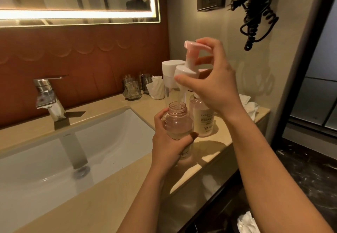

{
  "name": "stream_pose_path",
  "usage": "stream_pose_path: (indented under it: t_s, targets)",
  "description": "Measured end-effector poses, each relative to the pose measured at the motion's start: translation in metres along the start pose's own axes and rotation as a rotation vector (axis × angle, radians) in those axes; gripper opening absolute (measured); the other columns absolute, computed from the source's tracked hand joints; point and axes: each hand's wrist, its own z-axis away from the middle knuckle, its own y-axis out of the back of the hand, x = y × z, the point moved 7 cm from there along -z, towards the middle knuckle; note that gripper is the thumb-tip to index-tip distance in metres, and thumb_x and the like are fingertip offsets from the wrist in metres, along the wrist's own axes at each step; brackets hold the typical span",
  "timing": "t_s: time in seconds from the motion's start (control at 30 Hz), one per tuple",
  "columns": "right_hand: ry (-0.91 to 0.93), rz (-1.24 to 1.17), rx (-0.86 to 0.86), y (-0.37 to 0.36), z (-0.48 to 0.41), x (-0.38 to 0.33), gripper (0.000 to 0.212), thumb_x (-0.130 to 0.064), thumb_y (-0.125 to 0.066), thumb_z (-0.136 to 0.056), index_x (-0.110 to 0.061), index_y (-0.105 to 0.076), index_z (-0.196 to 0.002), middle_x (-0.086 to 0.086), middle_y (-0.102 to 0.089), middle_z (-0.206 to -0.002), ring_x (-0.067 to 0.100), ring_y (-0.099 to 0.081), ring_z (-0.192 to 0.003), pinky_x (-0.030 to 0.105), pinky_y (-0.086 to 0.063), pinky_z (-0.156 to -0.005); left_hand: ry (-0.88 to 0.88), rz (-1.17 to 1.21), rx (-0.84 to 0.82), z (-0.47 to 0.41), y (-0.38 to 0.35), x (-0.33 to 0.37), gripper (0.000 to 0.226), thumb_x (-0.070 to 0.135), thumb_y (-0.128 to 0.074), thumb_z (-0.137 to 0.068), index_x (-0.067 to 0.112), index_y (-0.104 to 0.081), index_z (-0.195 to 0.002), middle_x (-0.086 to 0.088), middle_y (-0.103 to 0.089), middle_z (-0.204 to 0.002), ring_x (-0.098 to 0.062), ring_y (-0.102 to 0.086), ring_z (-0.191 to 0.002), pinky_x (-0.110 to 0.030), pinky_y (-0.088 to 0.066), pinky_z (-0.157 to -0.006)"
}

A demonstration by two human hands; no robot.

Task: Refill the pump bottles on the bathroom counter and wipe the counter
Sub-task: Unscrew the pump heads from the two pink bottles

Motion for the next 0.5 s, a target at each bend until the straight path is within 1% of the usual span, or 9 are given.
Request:
stream_pose_path:
  t_s: [0.1,0.17,0.2,0.23,0.3,0.33,0.4,0.5]
  targets:
    - [-0.040,-0.066,0.065,0.015,-0.006,0.003,0.071,-0.033,-0.081,-0.068,-0.021,-0.042,-0.126,-0.007,-0.053,-0.120,0.006,-0.056,-0.102,0.017,-0.053,-0.073,-0.017,-0.017,0.006,0.000,0.001,0.001,0.088,0.029,-0.089,-0.058,0.054,-0.028,-0.116,0.030,-0.048,-0.118,0.015,-0.051,-0.105,-0.005,-0.041,-0.082]
    - [-0.077,-0.122,0.114,0.027,-0.008,0.008,0.071,-0.034,-0.081,-0.068,-0.020,-0.041,-0.125,-0.010,-0.052,-0.116,0.002,-0.054,-0.102,0.013,-0.050,-0.074,-0.027,-0.024,0.005,0.000,0.001,0.002,0.087,0.032,-0.089,-0.057,0.055,-0.028,-0.116,0.034,-0.046,-0.114,0.021,-0.049,-0.101,-0.002,-0.040,-0.081]
    - [-0.094,-0.147,0.140,0.033,-0.008,0.010,0.071,-0.034,-0.081,-0.068,-0.020,-0.041,-0.125,-0.013,-0.051,-0.114,0.001,-0.054,-0.103,0.015,-0.050,-0.077,-0.029,-0.022,0.006,0.000,0.001,0.003,0.087,0.032,-0.089,-0.057,0.055,-0.028,-0.115,0.036,-0.045,-0.113,0.023,-0.048,-0.100,-0.001,-0.040,-0.080]
    - [-0.115,-0.175,0.162,0.040,-0.008,0.015,0.071,-0.034,-0.082,-0.068,-0.021,-0.041,-0.124,-0.014,-0.051,-0.113,0.001,-0.054,-0.104,0.020,-0.052,-0.081,-0.028,-0.020,0.006,0.000,0.001,0.003,0.086,0.033,-0.088,-0.057,0.054,-0.029,-0.115,0.036,-0.044,-0.112,0.023,-0.048,-0.100,-0.001,-0.040,-0.080]
    - [-0.174,-0.253,0.190,0.051,-0.004,0.025,0.069,-0.033,-0.082,-0.067,-0.023,-0.040,-0.122,-0.013,-0.050,-0.114,0.004,-0.053,-0.108,0.035,-0.054,-0.086,-0.028,-0.024,0.008,0.000,0.000,0.004,0.087,0.035,-0.088,-0.056,0.055,-0.028,-0.115,0.038,-0.042,-0.113,0.023,-0.047,-0.100,0.000,-0.039,-0.080]
    - [-0.214,-0.301,0.198,0.056,-0.002,0.031,0.069,-0.031,-0.082,-0.067,-0.023,-0.040,-0.121,-0.011,-0.050,-0.116,0.007,-0.053,-0.110,0.038,-0.054,-0.087,-0.030,-0.023,0.008,0.000,0.001,0.004,0.087,0.036,-0.087,-0.056,0.055,-0.027,-0.115,0.038,-0.041,-0.113,0.023,-0.046,-0.100,0.000,-0.038,-0.080]
    - [-0.302,-0.424,0.215,0.067,0.005,0.045,0.070,-0.024,-0.080,-0.067,-0.024,-0.037,-0.122,-0.005,-0.049,-0.119,0.014,-0.054,-0.113,0.038,-0.056,-0.084,-0.033,-0.016,0.008,0.000,0.001,0.003,0.086,0.035,-0.087,-0.056,0.053,-0.027,-0.115,0.038,-0.041,-0.112,0.025,-0.046,-0.099,0.002,-0.037,-0.078]
    - [-0.386,-0.633,0.265,0.084,0.022,0.066,0.070,-0.010,-0.073,-0.071,-0.030,-0.035,-0.126,0.000,-0.047,-0.125,0.021,-0.061,-0.107,0.035,-0.057,-0.079,-0.037,-0.014,0.010,0.001,0.001,0.004,0.087,0.033,-0.087,-0.057,0.052,-0.027,-0.116,0.038,-0.040,-0.112,0.023,-0.045,-0.098,0.002,-0.037,-0.078]
